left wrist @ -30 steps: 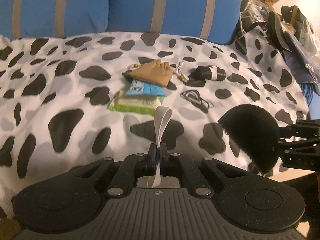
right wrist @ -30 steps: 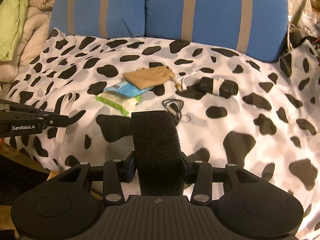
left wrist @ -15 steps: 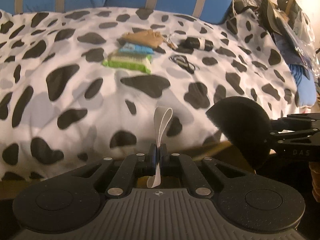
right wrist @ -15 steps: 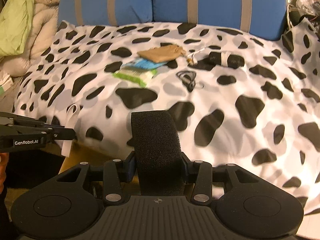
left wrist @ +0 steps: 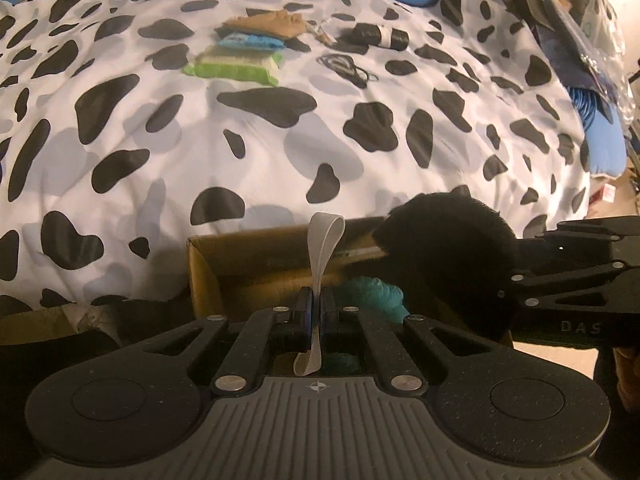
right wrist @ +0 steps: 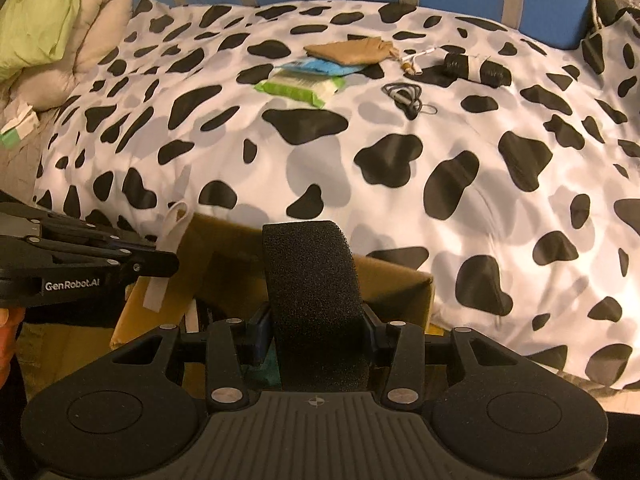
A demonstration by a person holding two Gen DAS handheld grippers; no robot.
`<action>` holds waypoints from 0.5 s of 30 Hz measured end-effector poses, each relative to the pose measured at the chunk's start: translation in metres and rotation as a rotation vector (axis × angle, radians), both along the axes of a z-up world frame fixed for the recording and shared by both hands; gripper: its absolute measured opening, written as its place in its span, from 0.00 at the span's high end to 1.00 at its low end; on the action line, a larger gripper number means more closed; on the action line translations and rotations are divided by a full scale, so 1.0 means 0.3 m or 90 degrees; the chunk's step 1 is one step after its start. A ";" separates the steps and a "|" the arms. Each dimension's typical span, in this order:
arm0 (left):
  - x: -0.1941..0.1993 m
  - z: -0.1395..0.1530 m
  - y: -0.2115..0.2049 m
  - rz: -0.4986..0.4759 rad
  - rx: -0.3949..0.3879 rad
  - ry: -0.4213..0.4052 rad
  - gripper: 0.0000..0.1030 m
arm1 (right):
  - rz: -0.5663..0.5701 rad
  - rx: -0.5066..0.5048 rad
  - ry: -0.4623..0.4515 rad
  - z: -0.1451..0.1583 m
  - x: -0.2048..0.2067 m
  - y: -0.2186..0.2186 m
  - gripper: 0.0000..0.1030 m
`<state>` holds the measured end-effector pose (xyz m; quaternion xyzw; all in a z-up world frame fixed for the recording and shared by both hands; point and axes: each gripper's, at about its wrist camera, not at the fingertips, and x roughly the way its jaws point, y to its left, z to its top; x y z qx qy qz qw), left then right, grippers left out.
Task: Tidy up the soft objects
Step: 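Carry the black sponge over the cardboard box with both grippers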
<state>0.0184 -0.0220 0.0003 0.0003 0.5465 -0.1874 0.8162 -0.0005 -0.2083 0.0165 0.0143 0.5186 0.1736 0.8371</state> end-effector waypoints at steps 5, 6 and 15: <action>0.003 -0.003 0.004 -0.002 -0.005 0.010 0.97 | -0.001 -0.013 0.018 -0.020 0.005 0.005 0.55; 0.004 -0.003 0.004 -0.001 -0.005 0.012 0.97 | -0.002 -0.012 0.020 -0.021 0.007 0.004 0.55; 0.017 -0.022 -0.011 -0.011 -0.003 0.038 0.85 | 0.006 0.014 0.041 -0.025 0.017 0.011 0.52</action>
